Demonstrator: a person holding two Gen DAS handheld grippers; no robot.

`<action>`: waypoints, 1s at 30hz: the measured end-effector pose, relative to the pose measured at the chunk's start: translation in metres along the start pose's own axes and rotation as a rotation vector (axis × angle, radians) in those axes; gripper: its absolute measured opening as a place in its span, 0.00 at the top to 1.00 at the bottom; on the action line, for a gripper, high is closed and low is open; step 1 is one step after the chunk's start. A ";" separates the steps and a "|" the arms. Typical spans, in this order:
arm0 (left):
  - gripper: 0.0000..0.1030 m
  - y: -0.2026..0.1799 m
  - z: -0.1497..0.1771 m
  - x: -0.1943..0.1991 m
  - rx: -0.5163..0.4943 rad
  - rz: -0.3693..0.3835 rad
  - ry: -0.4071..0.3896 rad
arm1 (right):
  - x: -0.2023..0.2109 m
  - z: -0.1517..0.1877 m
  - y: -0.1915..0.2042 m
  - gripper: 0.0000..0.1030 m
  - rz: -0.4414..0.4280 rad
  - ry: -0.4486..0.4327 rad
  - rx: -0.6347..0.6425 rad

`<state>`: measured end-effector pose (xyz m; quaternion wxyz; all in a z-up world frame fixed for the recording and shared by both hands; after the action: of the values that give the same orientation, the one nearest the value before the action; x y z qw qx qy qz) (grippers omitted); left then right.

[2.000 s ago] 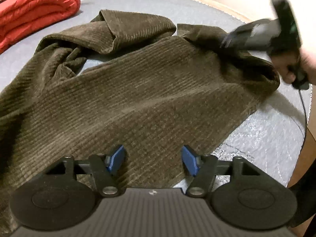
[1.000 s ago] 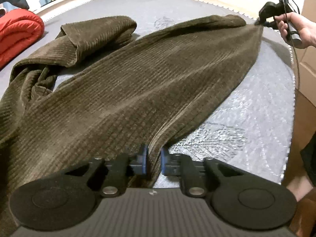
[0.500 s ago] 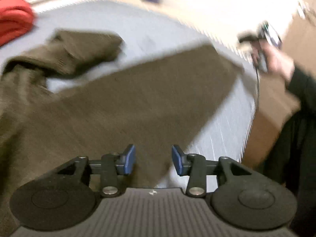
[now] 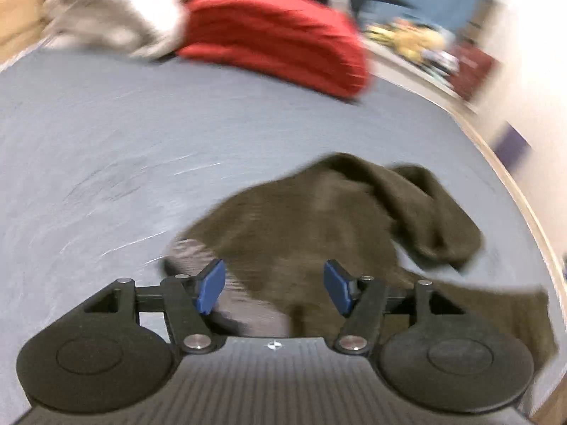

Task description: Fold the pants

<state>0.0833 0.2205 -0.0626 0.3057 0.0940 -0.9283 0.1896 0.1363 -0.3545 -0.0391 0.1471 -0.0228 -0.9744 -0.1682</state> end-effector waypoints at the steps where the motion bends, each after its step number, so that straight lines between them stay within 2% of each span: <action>1: 0.35 0.017 -0.004 -0.010 0.056 -0.015 0.016 | 0.003 0.006 0.022 0.47 -0.055 0.021 0.025; 5: 0.35 0.057 -0.001 -0.039 0.215 -0.035 0.081 | 0.014 0.027 0.096 0.45 -0.229 0.084 0.107; 7: 0.35 0.073 0.001 -0.057 0.277 -0.050 0.112 | 0.020 0.027 0.126 0.45 -0.298 0.100 0.146; 11: 0.35 0.090 0.022 -0.086 0.395 -0.063 0.198 | 0.032 0.032 0.166 0.44 -0.378 0.096 0.220; 14: 0.20 0.090 0.024 -0.100 0.397 -0.056 0.204 | 0.031 0.040 0.184 0.42 -0.407 0.094 0.265; 15: 0.20 0.086 0.020 -0.102 0.369 -0.053 0.199 | 0.027 0.042 0.186 0.42 -0.412 0.097 0.274; 17: 0.44 0.079 0.014 -0.102 0.271 -0.077 0.169 | 0.026 0.047 0.191 0.42 -0.418 0.103 0.283; 18: 0.61 0.074 0.008 -0.100 0.176 -0.092 0.144 | 0.025 0.049 0.190 0.42 -0.418 0.106 0.282; 19: 0.72 0.070 0.003 -0.098 0.096 -0.105 0.105 | 0.021 0.052 0.190 0.42 -0.414 0.110 0.277; 20: 0.75 0.068 -0.008 -0.092 0.025 -0.141 0.034 | 0.015 0.052 0.190 0.42 -0.408 0.113 0.270; 22: 0.76 0.059 -0.033 -0.072 -0.103 -0.237 -0.150 | 0.005 0.053 0.190 0.42 -0.396 0.121 0.254; 23: 0.76 0.053 -0.040 -0.068 -0.156 -0.242 -0.201 | 0.001 0.054 0.189 0.42 -0.390 0.126 0.245; 24: 0.71 0.046 -0.039 -0.071 -0.201 -0.237 -0.211 | -0.002 0.053 0.188 0.42 -0.384 0.130 0.237; 25: 0.61 0.043 -0.034 -0.078 -0.229 -0.243 -0.170 | -0.006 0.053 0.189 0.42 -0.379 0.132 0.232; 26: 0.58 0.041 -0.025 -0.088 -0.265 -0.276 -0.093 | -0.009 0.052 0.189 0.42 -0.374 0.132 0.227; 27: 0.52 0.043 -0.017 -0.094 -0.302 -0.347 -0.042 | -0.012 0.052 0.189 0.42 -0.369 0.131 0.225; 29: 0.51 0.045 -0.012 -0.092 -0.363 -0.510 -0.015 | -0.016 0.052 0.186 0.42 -0.352 0.129 0.230; 30: 0.51 0.038 -0.016 -0.082 -0.390 -0.558 -0.057 | -0.019 0.052 0.184 0.42 -0.337 0.130 0.234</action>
<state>0.1458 0.2668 -0.1111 0.3321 0.2895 -0.8937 -0.0850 0.1570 -0.1633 -0.0323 0.1811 0.1685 -0.9658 -0.0774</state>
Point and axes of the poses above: each gripper's, at about its wrist camera, not at the fingertips, and x roughly against the way its jaws point, y to its left, z to its underside, the point moved 6 cm from there along -x, roughly the way its jaws point, and after that the axes turned 12 degrees about -y, right-handed, at the moved point
